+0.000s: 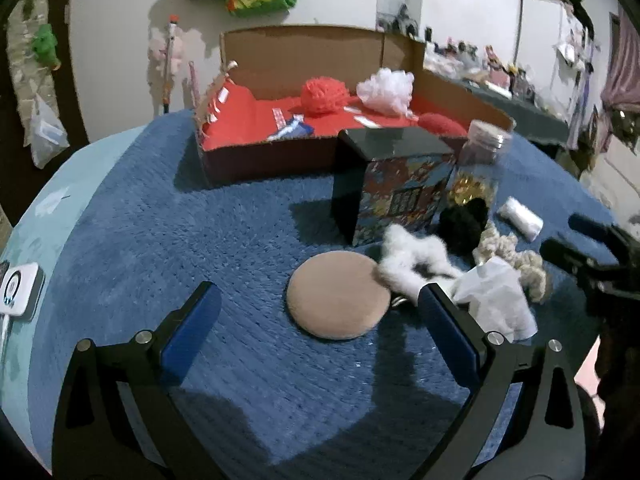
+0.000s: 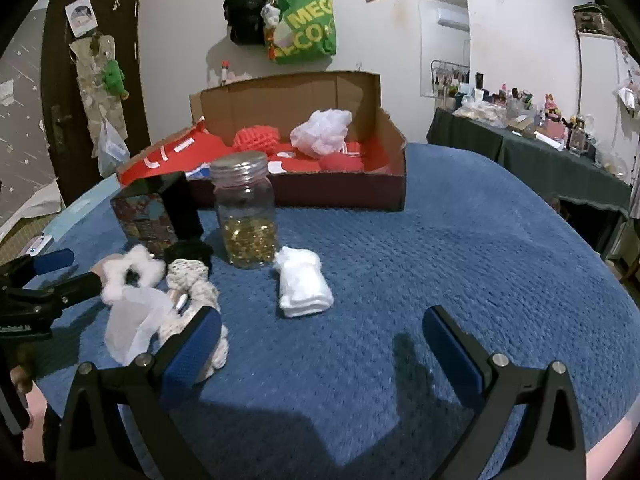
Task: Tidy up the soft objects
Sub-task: 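Move the left tool to the tan sponge puff while the right tool approaches the white cloth, then close the left tool on the tan sponge puff while the right tool grasps the white cloth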
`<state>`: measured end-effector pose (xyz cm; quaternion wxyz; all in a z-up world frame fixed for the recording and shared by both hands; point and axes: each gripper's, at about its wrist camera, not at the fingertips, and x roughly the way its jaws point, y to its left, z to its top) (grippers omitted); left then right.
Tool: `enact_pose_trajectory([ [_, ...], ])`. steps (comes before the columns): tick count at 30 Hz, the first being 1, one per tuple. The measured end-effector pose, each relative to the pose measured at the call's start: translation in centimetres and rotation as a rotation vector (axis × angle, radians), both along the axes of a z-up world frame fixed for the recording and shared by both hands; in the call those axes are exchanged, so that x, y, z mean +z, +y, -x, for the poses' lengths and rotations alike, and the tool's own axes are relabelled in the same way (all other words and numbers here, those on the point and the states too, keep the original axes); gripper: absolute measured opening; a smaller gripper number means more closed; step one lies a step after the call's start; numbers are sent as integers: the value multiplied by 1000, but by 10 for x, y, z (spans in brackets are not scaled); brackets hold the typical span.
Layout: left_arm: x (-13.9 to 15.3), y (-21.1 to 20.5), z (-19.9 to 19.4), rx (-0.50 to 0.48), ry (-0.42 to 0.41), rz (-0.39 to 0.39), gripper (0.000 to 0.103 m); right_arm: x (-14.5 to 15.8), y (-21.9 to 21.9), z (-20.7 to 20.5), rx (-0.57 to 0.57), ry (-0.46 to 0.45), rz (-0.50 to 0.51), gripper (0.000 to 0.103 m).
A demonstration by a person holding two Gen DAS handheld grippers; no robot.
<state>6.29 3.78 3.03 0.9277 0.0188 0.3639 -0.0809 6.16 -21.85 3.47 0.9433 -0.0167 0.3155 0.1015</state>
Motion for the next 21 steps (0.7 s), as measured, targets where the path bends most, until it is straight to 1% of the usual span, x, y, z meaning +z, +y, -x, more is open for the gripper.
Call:
enact_pose_trajectory([
  [2, -1, 1, -4, -20, 22, -12, 101, -1, 1, -8, 6, 21, 6, 100],
  [4, -3, 1, -11, -35, 48, -30, 100, -2, 3, -16, 16, 46, 20, 93],
  [5, -5, 0, -13, -38, 55, -41, 99, -3, 4, -20, 19, 58, 29, 90],
  [7, -6, -2, -16, -68, 65, -40, 87, -6, 6, -29, 32, 98, 26, 83],
  [8, -7, -3, -18, -85, 77, -32, 77, -6, 6, -33, 37, 113, 14, 81],
  [9, -7, -4, -19, -92, 80, -31, 69, -7, 5, -37, 37, 125, 8, 75],
  [10, -7, -5, -19, -98, 76, -30, 65, -7, 6, -39, 35, 127, 16, 69],
  [11, -7, -6, -19, -108, 71, -26, 55, -7, 8, -39, 38, 123, 24, 64],
  [12, -6, -7, -18, -122, 67, -19, 50, -6, 10, -39, 49, 117, 29, 49],
  [13, -4, -7, -17, -125, 62, -17, 50, -6, 11, -40, 62, 116, 25, 25],
  [14, -2, -7, -14, -129, 52, -17, 49, -6, 13, -39, 84, 121, 16, 20],
  [15, -1, -6, -13, -130, 44, -20, 48, -5, 14, -40, 90, 117, 15, 20],
  [17, 3, -6, -8, -123, 33, -25, 48, 0, 14, -32, 94, 79, 17, 20],
  [19, 8, -5, -3, -128, 25, -8, 48, 6, 15, -28, 106, 59, 12, 20],
  [21, 13, -5, 1, -129, 8, -11, 48, 12, 16, -22, 123, 44, -1, 20],
])
